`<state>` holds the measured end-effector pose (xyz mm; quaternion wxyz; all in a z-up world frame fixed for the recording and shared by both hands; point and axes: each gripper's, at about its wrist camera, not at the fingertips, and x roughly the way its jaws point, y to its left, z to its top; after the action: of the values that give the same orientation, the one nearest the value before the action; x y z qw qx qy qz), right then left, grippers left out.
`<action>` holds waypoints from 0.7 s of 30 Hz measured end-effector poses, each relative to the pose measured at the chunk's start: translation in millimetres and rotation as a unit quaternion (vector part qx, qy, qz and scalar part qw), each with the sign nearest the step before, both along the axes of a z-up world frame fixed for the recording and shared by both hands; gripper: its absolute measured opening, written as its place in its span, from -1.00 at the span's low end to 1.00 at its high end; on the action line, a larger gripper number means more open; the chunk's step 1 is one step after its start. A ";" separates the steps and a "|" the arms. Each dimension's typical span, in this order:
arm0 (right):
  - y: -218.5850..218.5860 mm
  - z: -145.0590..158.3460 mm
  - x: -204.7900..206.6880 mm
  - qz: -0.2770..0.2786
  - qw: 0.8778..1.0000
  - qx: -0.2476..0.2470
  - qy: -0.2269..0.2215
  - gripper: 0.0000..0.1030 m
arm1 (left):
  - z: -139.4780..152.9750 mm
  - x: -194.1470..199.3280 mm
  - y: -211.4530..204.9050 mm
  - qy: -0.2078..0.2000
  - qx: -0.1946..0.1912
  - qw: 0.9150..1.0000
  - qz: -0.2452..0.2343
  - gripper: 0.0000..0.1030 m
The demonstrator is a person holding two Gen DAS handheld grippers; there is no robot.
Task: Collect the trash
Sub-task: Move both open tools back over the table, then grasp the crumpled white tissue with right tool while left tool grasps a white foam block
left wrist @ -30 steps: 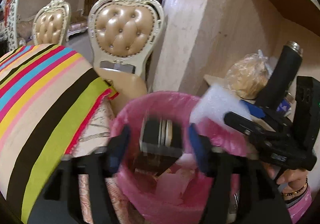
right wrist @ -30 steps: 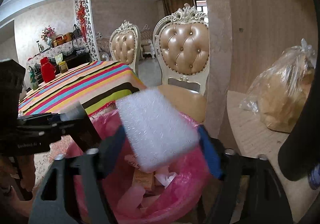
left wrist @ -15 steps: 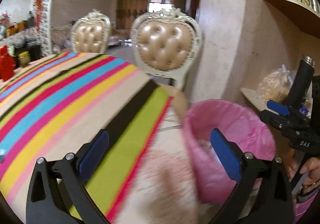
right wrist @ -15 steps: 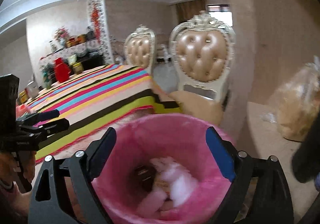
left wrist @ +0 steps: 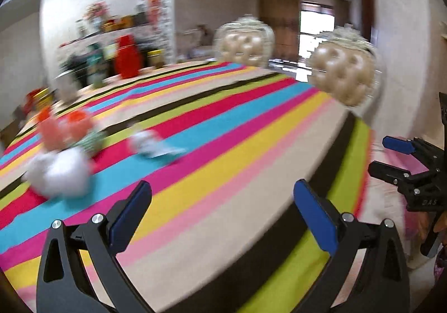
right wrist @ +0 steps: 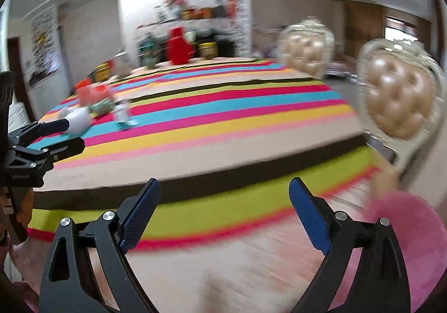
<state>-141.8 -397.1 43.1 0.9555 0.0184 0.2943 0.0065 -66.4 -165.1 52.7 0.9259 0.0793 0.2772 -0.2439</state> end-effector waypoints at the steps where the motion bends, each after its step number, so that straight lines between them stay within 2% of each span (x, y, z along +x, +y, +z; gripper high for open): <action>1: 15.8 -0.3 16.9 0.016 1.000 -0.003 0.005 0.72 | -0.5 5.6 18.5 0.001 0.001 1.000 0.020 0.91; 7: 76.1 -0.2 85.0 0.065 0.998 -0.003 0.021 0.72 | -4.6 38.4 124.4 0.014 -0.002 0.992 0.125 0.91; 12: 121.3 -10.5 142.0 0.096 0.994 -0.004 0.054 0.72 | -10.7 66.1 189.7 0.039 -0.017 0.979 0.198 0.91; 16: 150.8 -13.6 188.5 0.108 0.991 0.000 0.082 0.72 | -13.6 78.1 206.8 0.058 -0.028 0.973 0.223 0.91; 18: 164.7 -16.9 211.6 0.107 0.990 -0.012 0.094 0.71 | -14.8 82.8 205.4 0.064 -0.031 0.973 0.219 0.91; 21: 178.5 -23.2 237.1 0.106 0.988 -0.023 0.108 0.71 | -14.9 87.4 181.7 0.068 -0.023 0.977 0.199 0.91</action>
<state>95.4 -218.7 19.9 0.9123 -0.0343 0.3959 0.0990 21.0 16.6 37.8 0.9364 -0.0158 0.3443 -0.0665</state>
